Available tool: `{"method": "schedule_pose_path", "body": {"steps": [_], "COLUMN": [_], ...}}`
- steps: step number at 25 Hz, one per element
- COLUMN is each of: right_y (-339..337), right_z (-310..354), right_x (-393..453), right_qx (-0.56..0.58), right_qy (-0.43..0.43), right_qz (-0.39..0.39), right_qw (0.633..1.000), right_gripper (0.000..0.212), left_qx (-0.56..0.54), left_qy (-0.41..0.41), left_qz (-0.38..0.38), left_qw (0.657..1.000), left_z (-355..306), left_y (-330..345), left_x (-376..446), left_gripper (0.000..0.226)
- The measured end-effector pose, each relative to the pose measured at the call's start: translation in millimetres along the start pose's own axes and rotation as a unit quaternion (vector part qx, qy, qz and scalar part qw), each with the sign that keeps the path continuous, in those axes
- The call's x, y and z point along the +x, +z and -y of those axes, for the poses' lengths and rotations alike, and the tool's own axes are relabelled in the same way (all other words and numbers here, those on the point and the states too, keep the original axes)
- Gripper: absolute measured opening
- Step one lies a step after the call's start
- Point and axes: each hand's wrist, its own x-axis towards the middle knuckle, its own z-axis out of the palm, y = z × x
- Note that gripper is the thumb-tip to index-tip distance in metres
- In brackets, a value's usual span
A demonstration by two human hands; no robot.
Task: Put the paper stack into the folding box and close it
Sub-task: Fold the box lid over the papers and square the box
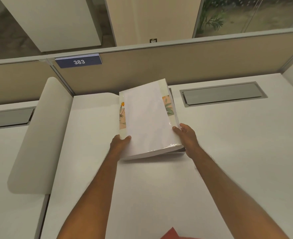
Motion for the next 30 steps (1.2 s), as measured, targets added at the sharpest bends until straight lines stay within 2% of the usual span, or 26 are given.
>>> {"method": "schedule_pose_path", "body": {"steps": [6, 10, 17, 21, 23, 26, 30], "right_y": [-1.5, 0.3, -0.4, 0.7, 1.0, -0.9, -10.3], "right_z": [-24.9, -35.7, -40.8, -47.6, -45.6, -43.2, -42.2], "right_x": [15.8, 17.6, 19.3, 22.8, 22.6, 23.7, 21.4], "right_qx": [-0.179, -0.236, -0.231, -0.233, -0.226, -0.208, -0.171], "right_qy": [0.000, 0.010, 0.017, -0.048, -0.056, -0.001, 0.029], "right_qz": [-0.054, -0.056, -0.053, -0.070, -0.090, -0.083, -0.075], "right_qw": [0.982, 0.970, 0.971, 0.969, 0.968, 0.975, 0.982], "right_gripper": [0.050, 0.048, 0.054, 0.034, 0.037, 0.046, 0.059], "left_qx": [-0.067, -0.112, -0.165, -0.225, -0.250, -0.266, -0.254], "left_qy": [0.027, 0.019, 0.008, -0.006, 0.002, 0.001, -0.004], "left_qz": [0.001, 0.008, 0.034, 0.030, 0.041, 0.043, 0.041], "left_qw": [0.997, 0.994, 0.986, 0.974, 0.967, 0.963, 0.966], "left_z": [6.0, 6.3, 9.1, 15.3, 17.7, 20.5, 22.6], "left_y": [7.1, 8.2, -2.0, 1.8, 5.9, 8.0, 7.1], "left_x": [3.8, 1.3, 1.8, 6.7, 9.4, 14.3, 18.5], "left_gripper": [0.055, 0.052, 0.047, 0.048, 0.048, 0.051, 0.052]}}
